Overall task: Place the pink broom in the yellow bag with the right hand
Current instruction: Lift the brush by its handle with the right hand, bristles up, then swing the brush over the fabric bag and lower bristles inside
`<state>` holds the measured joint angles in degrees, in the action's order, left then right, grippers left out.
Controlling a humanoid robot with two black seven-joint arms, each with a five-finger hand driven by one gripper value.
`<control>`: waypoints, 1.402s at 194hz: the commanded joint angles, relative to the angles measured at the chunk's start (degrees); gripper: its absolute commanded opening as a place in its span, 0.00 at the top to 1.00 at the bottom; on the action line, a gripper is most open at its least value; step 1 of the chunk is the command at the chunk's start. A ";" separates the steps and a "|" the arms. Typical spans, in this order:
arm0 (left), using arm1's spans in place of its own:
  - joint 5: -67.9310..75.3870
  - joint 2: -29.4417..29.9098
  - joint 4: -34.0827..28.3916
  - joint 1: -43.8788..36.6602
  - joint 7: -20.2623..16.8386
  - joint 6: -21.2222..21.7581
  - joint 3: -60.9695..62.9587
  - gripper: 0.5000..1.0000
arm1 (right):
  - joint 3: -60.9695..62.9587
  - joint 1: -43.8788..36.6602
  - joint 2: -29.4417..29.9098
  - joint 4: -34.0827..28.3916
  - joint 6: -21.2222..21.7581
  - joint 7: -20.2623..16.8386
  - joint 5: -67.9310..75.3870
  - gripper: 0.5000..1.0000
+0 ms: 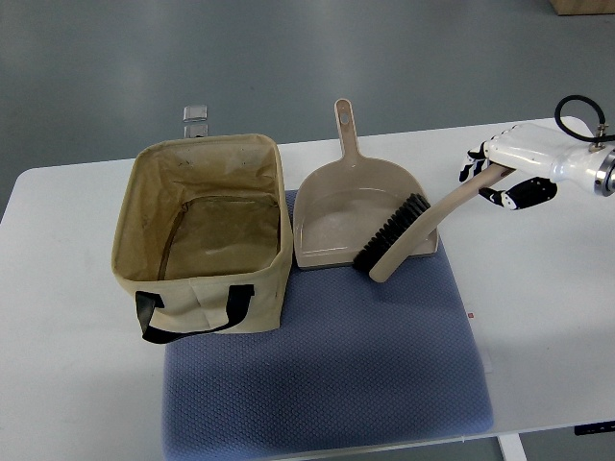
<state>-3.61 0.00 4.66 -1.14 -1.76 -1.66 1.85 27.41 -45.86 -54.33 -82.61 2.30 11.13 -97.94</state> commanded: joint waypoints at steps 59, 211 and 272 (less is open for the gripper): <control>0.01 0.00 0.00 0.00 0.00 -0.01 0.00 0.00 | 1.77 -10.57 -3.86 0.17 0.60 -0.23 8.02 1.00; 0.01 0.00 0.00 0.00 0.00 -0.01 0.00 0.00 | -5.88 -29.47 15.57 2.28 4.81 -0.76 10.49 1.00; 0.01 0.00 0.00 0.00 0.00 -0.01 0.00 0.00 | -8.78 -29.47 21.90 3.51 4.02 -0.67 9.26 0.78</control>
<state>-3.60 0.00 4.66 -1.14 -1.76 -1.67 1.85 18.69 -75.58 -33.70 -79.64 6.84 10.37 -88.66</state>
